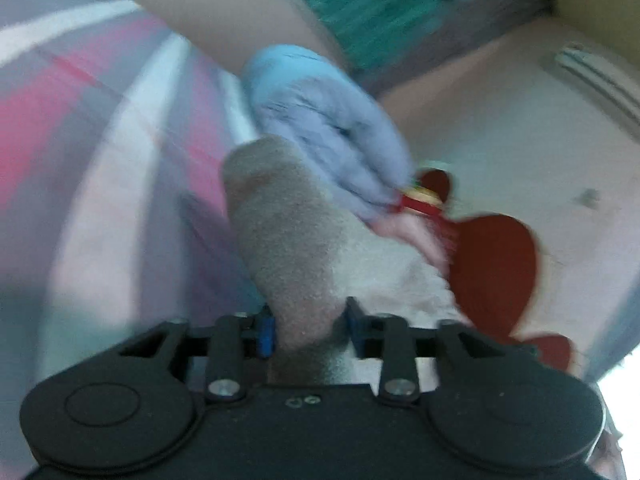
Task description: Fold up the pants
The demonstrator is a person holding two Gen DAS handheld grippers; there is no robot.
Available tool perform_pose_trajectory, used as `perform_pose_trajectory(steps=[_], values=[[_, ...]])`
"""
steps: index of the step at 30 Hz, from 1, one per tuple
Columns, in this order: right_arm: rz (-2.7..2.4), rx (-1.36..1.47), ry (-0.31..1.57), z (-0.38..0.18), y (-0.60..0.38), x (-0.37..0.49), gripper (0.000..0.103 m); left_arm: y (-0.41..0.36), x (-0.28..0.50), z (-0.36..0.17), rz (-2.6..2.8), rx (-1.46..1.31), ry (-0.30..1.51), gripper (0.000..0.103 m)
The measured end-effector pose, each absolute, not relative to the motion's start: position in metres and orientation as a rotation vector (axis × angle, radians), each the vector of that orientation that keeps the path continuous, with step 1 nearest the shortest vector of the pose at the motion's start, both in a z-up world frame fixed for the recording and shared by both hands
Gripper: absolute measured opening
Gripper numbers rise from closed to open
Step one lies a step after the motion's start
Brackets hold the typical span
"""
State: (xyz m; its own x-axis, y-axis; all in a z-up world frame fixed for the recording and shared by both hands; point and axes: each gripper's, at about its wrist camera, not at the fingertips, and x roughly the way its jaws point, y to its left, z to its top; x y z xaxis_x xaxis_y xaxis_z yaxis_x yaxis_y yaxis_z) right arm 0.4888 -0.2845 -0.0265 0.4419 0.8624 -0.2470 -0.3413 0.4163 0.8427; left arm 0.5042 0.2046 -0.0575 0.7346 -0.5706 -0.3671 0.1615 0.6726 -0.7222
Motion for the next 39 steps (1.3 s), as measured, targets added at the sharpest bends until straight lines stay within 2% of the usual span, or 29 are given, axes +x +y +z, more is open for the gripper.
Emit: perform_pose_trajectory(steps=[1, 2, 4, 8, 11, 19, 24, 28, 31, 39], values=[[0.847, 0.824, 0.795, -0.033, -0.277, 0.511, 0.059, 0.208, 0.513, -0.061, -0.320, -0.698, 0.635, 0.076], [0.799, 0.848, 0.825, -0.043, -0.273, 0.527, 0.074, 0.209, 0.518, -0.064, -0.237, -0.683, 0.648, 0.078], [0.615, 0.877, 0.853, -0.060, -0.271, 0.544, 0.075, 0.212, 0.519, -0.073, -0.200, -0.671, 0.681, 0.074], [0.607, 0.946, 0.804, -0.076, -0.283, 0.532, 0.075, 0.207, 0.485, -0.078, -0.164, -0.603, 0.665, 0.084], [0.627, 0.897, 0.731, -0.070, -0.296, 0.496, 0.075, 0.206, 0.439, -0.079, -0.112, -0.576, 0.614, 0.090], [0.526, 0.644, 0.587, -0.046, -0.330, 0.359, 0.076, 0.177, 0.302, -0.060, 0.069, -0.393, 0.537, 0.097], [0.449, 0.549, 0.528, -0.024, -0.330, 0.278, 0.088, 0.149, 0.233, -0.040, 0.115, -0.374, 0.497, 0.097], [0.427, 0.495, 0.458, 0.003, -0.321, 0.217, 0.092, 0.111, 0.191, -0.020, 0.079, -0.290, 0.456, 0.097], [0.426, 0.446, 0.407, 0.015, -0.309, 0.182, 0.103, 0.080, 0.161, -0.004, 0.044, -0.215, 0.408, 0.097], [0.414, 0.262, 0.281, 0.017, -0.279, 0.076, 0.103, 0.027, 0.081, 0.009, 0.009, -0.107, 0.242, 0.097]])
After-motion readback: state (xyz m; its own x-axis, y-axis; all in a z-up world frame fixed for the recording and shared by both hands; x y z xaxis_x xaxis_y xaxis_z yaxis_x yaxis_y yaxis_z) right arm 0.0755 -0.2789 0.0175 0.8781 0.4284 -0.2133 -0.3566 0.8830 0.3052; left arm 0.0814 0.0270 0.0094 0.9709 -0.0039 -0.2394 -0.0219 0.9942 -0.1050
